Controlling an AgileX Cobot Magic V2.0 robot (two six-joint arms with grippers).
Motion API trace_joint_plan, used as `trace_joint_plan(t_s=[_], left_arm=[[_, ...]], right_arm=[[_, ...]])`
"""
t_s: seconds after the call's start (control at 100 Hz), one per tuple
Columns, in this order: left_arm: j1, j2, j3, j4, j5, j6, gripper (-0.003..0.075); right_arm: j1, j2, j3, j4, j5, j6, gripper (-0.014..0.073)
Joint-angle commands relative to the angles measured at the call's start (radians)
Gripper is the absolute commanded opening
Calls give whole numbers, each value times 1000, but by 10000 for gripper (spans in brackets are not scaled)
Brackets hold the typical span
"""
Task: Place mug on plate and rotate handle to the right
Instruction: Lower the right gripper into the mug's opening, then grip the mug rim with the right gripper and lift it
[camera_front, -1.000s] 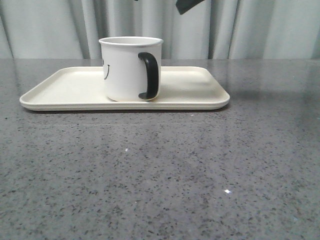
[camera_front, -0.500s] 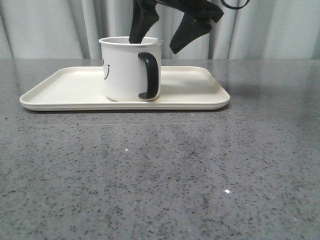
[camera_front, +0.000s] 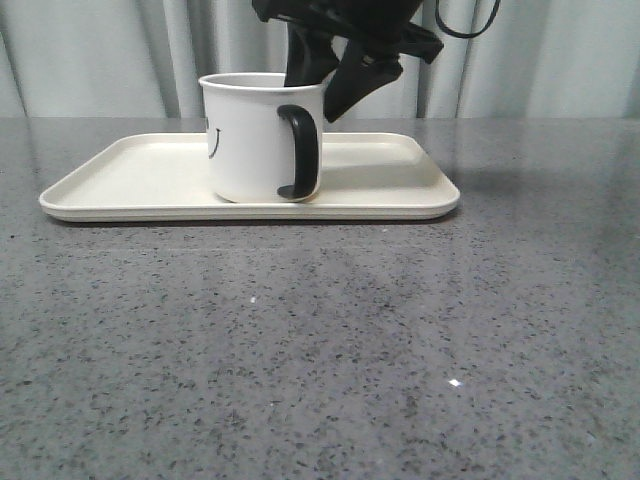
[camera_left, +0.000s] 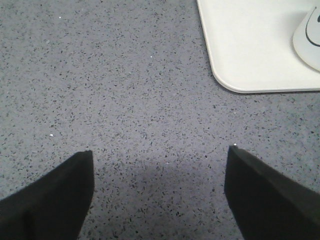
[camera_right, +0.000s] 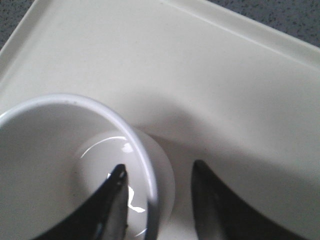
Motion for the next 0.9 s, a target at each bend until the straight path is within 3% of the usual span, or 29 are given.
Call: trace_joint_plan(t_s=[0.0,0.14,0.32,0.68,0.89], left_arm=[[3,-1,-27,6,-67,1,526],[3,-1,-27,6,-67,1,526],[3,-1,-27,6,-67,1,526],[3,-1,-27,6,-67,1,526],[3,-1,-27,6,-67,1,526]], right_arm=[[1,-51,-35,9,-39,-1,146],[1,-51,-36,9,-47,-1,-73],[1,-51,-99,9,11,-12,-67],[0,-32,-355,9,244,-301,-66],[-2,63,-529,9,452,-469,-64]])
